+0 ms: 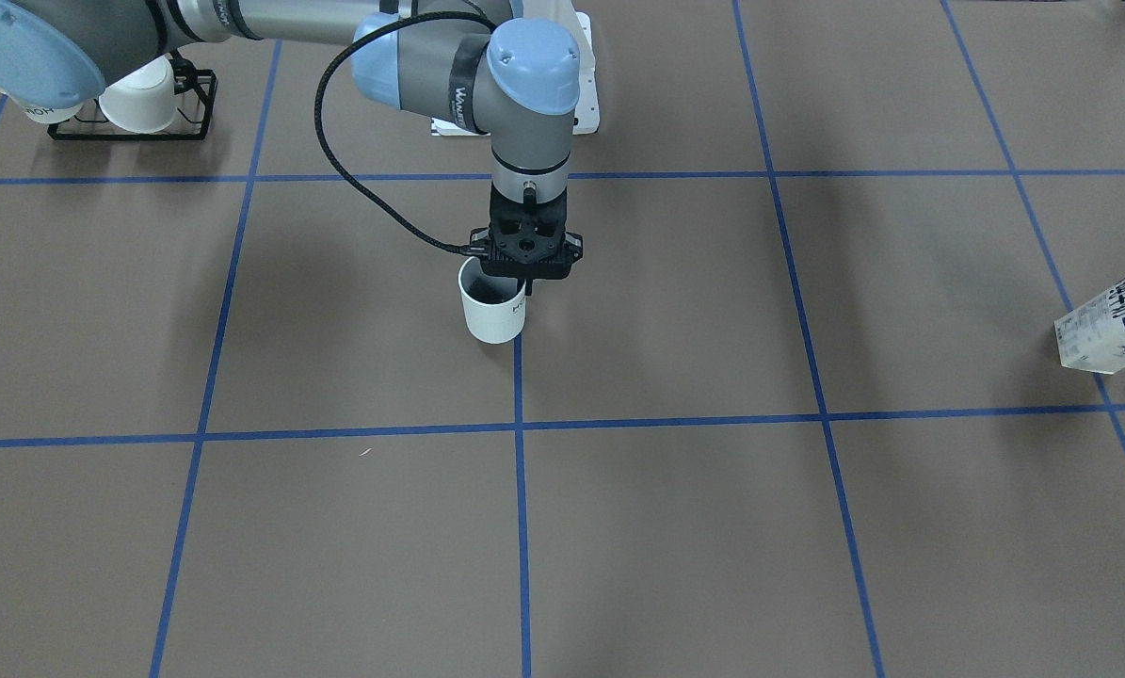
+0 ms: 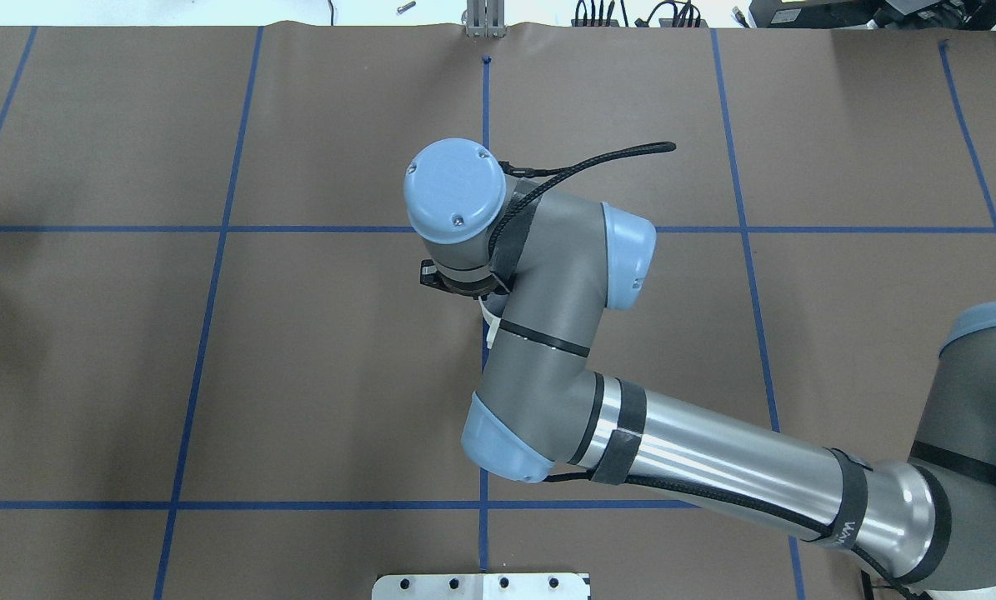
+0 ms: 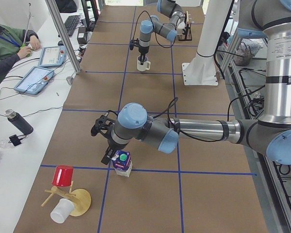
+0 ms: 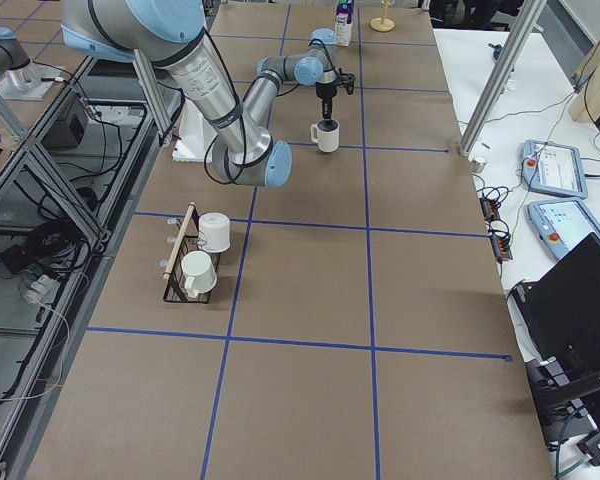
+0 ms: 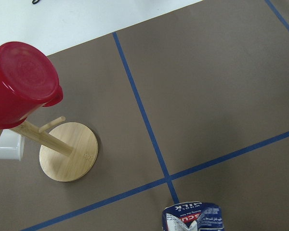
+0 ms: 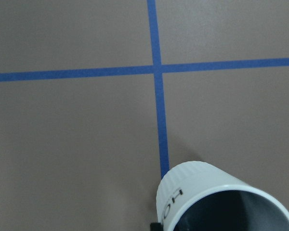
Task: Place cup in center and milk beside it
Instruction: 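Carry the white mug with the right gripper to the table center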
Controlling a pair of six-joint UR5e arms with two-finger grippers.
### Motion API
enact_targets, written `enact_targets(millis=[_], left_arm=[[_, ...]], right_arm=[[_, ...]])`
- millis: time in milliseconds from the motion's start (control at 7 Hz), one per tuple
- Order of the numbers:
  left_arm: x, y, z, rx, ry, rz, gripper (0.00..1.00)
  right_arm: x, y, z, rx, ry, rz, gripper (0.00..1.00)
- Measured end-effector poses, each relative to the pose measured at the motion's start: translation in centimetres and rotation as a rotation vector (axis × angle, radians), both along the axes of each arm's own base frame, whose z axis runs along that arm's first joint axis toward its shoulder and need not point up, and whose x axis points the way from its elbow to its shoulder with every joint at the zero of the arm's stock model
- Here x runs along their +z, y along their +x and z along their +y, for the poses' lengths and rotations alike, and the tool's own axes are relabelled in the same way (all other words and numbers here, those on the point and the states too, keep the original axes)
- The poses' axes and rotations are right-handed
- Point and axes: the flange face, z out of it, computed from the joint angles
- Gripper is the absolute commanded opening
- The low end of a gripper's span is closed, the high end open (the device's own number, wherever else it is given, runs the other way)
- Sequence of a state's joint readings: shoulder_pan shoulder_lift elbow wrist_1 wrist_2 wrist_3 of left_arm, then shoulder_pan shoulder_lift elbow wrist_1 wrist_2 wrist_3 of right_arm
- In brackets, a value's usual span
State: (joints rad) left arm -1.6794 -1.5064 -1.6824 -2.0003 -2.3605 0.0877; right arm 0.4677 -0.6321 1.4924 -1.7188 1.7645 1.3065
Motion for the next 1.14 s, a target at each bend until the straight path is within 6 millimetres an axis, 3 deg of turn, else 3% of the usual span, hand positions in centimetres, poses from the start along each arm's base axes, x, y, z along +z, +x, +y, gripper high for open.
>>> enact_targets(millis=[286,429,571,1000,1143], left_arm=[[0.0,0.0,0.0,0.0,-0.001,0.0,0.98],[0.1,0.0,0.0,0.0,-0.002,0.001,0.98],[0.1,0.0,0.0,0.0,-0.002,0.001,0.98],[0.2,0.0,0.1,0.001,-0.005,0.001,0.99],[0.2,0.1,0.1,0.001,-0.005,0.001,0.99]], right_arm=[[-0.4,-1.4,1.6,-0.001,-0.027,-0.005,0.0],[-0.7,-1.7,2.1,-0.004,-0.03,-0.011,0.88],[-0.9,-1.9,2.3,-0.007,-0.03,-0.016,1.0],[-2.0,-1.1,2.3,-0.005,-0.011,-0.039,1.0],[-3.3,0.8,1.6,0.005,0.002,-0.061,1.0]])
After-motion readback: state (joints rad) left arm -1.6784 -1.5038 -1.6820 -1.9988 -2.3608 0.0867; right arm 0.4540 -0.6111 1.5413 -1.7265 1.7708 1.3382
